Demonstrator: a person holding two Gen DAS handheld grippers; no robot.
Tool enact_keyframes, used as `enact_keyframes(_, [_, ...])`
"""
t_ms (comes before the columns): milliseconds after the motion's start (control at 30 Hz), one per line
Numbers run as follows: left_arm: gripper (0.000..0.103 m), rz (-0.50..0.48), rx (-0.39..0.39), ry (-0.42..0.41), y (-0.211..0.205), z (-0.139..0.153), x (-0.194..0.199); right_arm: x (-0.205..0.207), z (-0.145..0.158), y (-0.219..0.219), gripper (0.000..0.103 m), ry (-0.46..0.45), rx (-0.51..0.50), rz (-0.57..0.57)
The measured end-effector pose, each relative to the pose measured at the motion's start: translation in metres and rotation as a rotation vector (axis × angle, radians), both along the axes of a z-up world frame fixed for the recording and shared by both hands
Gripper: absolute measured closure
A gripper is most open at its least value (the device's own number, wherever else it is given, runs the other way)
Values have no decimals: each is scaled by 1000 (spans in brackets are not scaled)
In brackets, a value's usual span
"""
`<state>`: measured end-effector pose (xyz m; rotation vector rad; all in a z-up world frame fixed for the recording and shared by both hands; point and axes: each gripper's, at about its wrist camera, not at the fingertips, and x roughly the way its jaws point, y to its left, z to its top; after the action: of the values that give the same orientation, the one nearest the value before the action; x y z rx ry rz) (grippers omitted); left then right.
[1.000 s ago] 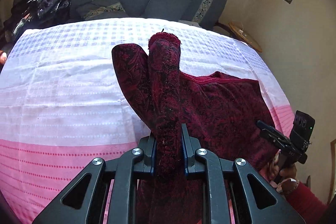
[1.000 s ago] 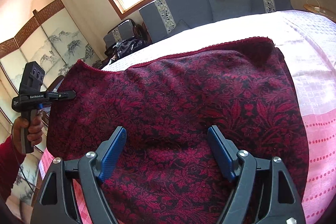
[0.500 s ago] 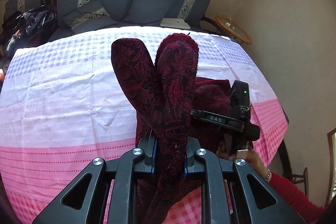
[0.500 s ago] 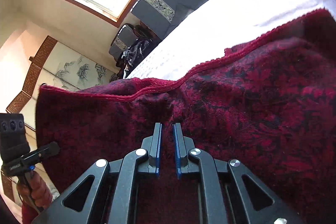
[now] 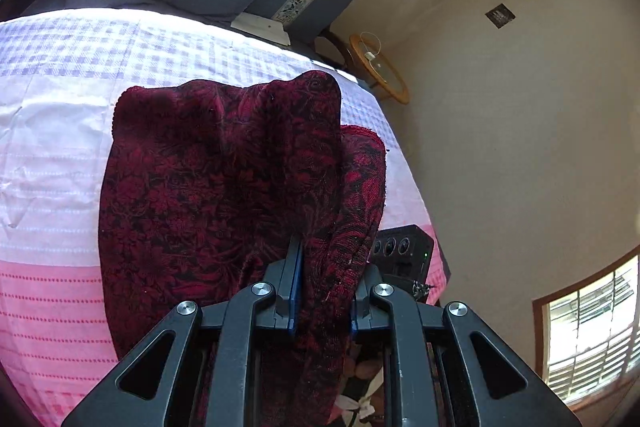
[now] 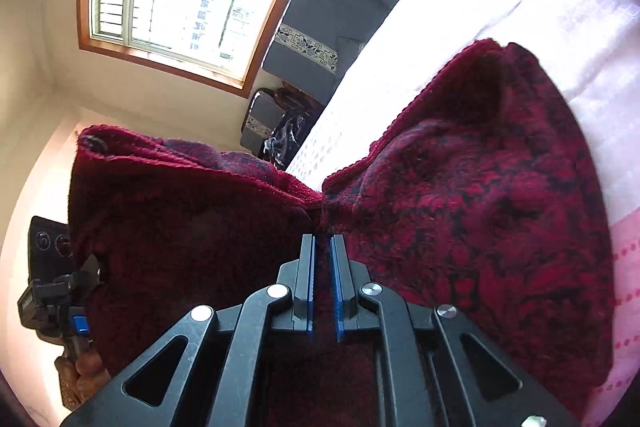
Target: Fold small clothes
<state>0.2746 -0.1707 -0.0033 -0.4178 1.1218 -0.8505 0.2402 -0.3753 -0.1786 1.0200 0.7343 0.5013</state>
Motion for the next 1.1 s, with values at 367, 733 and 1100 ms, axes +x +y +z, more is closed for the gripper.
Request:
enact_keyframes(367, [74, -43, -311, 163, -49, -72, 7, -40, -29, -61, 81, 19, 70, -22])
enact_keyframes(733, [63, -13, -48, -268, 5, -53, -56, -59, -9, -96, 46, 18, 41, -121])
enact_keyframes(1100, [63, 42, -84, -243, 21, -122, -87, -15, 33, -29, 71, 89, -284, 61])
